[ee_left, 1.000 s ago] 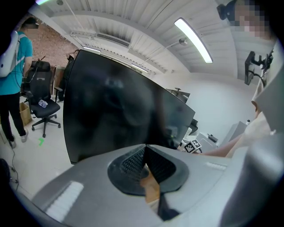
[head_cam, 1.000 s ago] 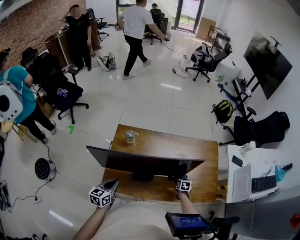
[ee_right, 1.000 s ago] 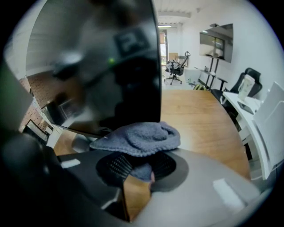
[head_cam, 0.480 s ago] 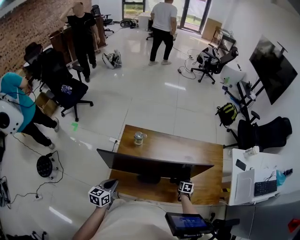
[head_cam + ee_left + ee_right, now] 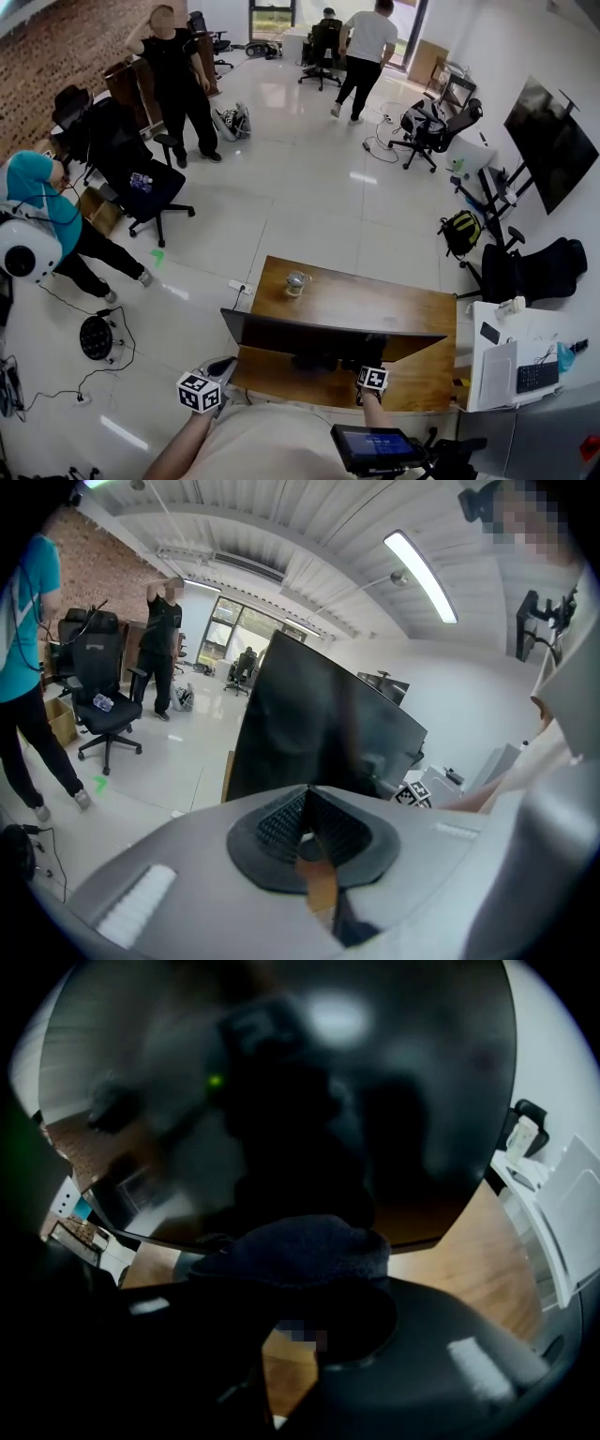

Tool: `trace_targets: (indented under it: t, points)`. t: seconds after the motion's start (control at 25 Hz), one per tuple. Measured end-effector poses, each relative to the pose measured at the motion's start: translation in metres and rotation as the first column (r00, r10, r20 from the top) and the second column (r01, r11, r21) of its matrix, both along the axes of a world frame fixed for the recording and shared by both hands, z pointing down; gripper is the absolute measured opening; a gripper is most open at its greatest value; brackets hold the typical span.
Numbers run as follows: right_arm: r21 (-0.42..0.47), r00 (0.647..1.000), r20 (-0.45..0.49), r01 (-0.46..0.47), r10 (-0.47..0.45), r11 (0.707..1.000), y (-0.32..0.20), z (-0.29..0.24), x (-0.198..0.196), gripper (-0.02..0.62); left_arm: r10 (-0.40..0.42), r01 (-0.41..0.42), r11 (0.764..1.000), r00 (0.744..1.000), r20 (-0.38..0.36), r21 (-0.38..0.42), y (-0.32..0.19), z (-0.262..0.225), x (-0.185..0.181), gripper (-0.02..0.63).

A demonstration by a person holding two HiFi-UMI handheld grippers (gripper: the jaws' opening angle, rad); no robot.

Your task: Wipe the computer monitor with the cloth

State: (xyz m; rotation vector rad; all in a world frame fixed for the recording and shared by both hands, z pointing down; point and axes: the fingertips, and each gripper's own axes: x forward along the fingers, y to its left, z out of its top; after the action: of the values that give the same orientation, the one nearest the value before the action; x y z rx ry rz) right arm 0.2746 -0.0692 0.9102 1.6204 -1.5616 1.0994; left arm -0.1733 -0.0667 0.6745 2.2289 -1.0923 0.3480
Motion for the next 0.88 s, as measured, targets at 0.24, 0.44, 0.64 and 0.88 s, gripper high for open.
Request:
trace_targets:
  t: [0.24, 0.44, 0.64, 0.88]
  points:
    - [-0.017, 1.000, 0.010, 0.003, -0.003, 1.000, -0.001, 0.002, -0.030, 0.087, 0.000, 0.000, 1.000, 1.000, -0.005, -0.003, -0.003, 0.001, -0.026, 0.003]
    - [-0.013, 1.000, 0.006, 0.011, -0.010, 1.000, -0.004, 0.000, -0.053, 0.087, 0.012, -0.013, 1.000, 1.000, -0.014, -0.004, -0.004, 0.001, -0.040, 0.003]
    - [-0.010, 1.000, -0.016, 0.015, -0.016, 1.000, -0.008, -0.006, -0.067, 0.087, 0.020, -0.020, 1.000, 1.000, -0.013, -0.002, -0.007, 0.003, -0.055, 0.003]
    - [-0.019, 1.000, 0.009, -0.001, 0.001, 1.000, -0.007, -0.005, -0.084, 0.087, 0.032, -0.032, 0.999, 0.999, -0.014, 0.005, -0.011, 0.000, -0.062, 0.003]
